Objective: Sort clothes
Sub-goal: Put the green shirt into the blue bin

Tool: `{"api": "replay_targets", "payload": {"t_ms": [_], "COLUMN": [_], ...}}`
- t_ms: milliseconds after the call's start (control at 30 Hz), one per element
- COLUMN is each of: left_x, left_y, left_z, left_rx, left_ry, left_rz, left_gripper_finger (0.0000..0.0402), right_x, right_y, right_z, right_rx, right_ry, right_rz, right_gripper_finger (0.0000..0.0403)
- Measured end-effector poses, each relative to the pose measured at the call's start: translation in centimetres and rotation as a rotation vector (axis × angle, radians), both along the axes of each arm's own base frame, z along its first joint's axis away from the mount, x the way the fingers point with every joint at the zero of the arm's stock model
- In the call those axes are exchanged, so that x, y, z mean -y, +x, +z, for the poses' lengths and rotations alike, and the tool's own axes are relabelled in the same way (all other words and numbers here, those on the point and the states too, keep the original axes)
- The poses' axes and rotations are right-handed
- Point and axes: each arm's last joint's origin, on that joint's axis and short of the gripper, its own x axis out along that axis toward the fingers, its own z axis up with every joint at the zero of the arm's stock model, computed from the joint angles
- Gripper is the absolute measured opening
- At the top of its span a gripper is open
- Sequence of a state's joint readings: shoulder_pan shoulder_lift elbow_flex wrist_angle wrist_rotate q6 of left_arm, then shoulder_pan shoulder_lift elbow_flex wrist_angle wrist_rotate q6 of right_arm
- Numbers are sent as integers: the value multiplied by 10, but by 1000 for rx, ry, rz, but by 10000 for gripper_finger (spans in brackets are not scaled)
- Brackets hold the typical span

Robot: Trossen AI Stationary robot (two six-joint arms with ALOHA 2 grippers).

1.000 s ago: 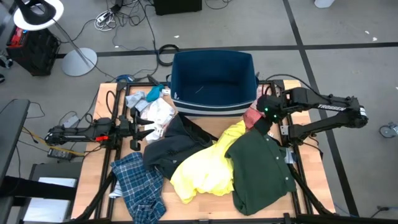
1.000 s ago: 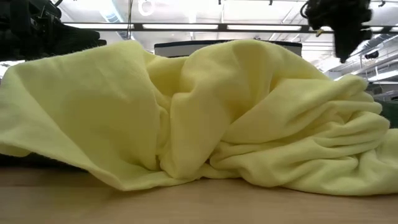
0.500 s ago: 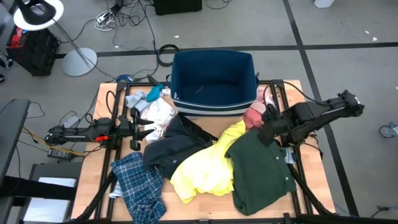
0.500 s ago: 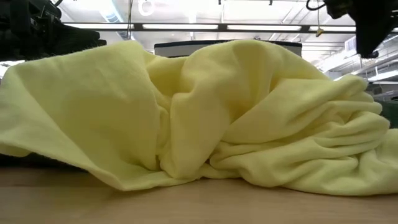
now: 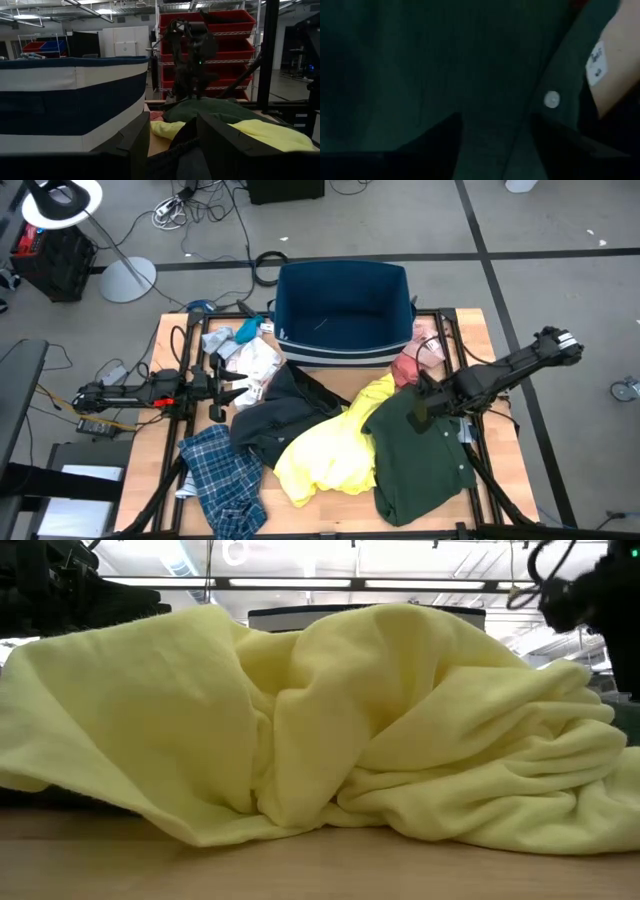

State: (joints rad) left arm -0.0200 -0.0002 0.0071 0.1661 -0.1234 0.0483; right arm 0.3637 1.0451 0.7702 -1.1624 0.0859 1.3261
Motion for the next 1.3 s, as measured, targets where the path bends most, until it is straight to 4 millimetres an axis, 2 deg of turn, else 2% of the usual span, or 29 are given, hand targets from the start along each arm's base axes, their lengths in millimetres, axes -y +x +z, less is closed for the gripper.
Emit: {"api": "replay_targets", "payload": {"t_ms": [200,333,400,467,600,633,667,800,1000,1300], "left_x": [0,0,0,0,0,0,0,0,0,0], "left_y": [0,0,0,0,0,0,0,0,0,0], "left_z": [0,0,0,0,0,0,0,0,0,0], "left_rx": [0,0,0,0,0,-1,-1,0,0,-1], "left_ry": [0,0,0,0,0,0,0,0,0,0], "left_rz": [0,1,1,0,0,0,0,0,1,1], "left_gripper_finger": [168,168,168,168,168,168,168,168,168,168], "right_x": [1,2,3,3,3,2,1,-2,2,18], "right_y": [-4,-3,-2,2,3,6,8,16,18,18], "right_z": [-38,-66,-76,-79,-71,-66,-59,-16,68,184], "right_rx": [-11,15,39,86,61,59,53,51,124,506], "right_ry": [-1,-1,-21,-55,-80,-79,-79,-98,-231,-427], "right_rz": [-4,-82,-96,-119,-124,-107,-90,-62,-25,60], "right_gripper_finger": [317,317,289,238,76,40,22,15,8,4]}}
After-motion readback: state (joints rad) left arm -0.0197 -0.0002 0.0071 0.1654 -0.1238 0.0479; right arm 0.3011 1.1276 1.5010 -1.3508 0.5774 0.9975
